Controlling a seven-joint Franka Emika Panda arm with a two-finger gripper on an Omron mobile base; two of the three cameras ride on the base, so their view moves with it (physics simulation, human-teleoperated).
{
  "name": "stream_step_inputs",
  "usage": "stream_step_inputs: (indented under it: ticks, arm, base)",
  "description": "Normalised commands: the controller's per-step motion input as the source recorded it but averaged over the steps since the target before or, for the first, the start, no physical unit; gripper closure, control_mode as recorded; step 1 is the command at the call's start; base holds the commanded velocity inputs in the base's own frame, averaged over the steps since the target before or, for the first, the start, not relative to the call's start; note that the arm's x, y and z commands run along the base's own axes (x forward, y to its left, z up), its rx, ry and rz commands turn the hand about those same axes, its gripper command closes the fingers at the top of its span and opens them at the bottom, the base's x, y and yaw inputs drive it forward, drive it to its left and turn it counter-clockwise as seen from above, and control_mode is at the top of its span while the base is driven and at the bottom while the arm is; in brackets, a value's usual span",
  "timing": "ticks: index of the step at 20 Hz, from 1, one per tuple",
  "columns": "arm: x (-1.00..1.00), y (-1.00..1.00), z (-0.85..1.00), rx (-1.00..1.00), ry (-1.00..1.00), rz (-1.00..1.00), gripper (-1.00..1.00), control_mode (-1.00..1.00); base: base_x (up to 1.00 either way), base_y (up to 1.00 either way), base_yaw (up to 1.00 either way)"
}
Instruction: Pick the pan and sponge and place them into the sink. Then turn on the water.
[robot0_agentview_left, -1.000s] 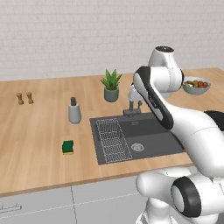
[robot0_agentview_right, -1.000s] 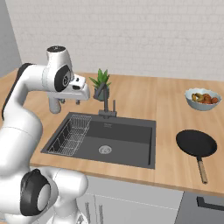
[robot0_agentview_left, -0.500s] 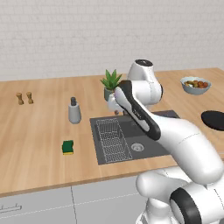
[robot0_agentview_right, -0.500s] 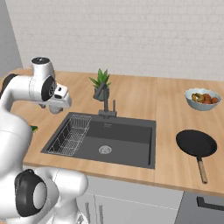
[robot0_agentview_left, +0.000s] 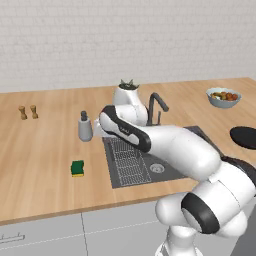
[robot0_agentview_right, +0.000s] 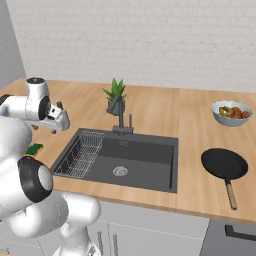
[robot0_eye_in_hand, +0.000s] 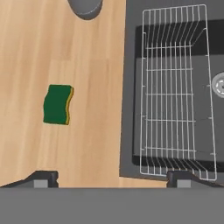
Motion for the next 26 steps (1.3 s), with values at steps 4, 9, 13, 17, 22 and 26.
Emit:
stream_step_inputs:
  ticks: [4,9,13,17,22,26]
  arm:
    - [0.47,0.45,-0.18,0.00,0.24,0.00,-1.00,-1.00]
    - [0.35,0.30,-0.39,-0.06,0.13,0.00,-1.00,-1.00]
    - [0.25,0.36,-0.51,-0.06,0.00,0.00,-1.00,-1.00]
    - [0.10,0.24,-0.36,-0.05,0.00,0.00,-1.00,-1.00]
    - [0.07,0.28,-0.41,-0.03,0.00,0.00,-1.00,-1.00]
    - [0.01,0.29,-0.37,0.00,-0.03,0.00,-1.00,-1.00]
  base:
    - [0.00,0.00,0.00]
    - [0.00,0.00,0.00]
    - [0.00,0.00,0.00]
    - [0.00,0.00,0.00]
    - [0.00,0.00,0.00]
    - [0.00,0.00,0.00]
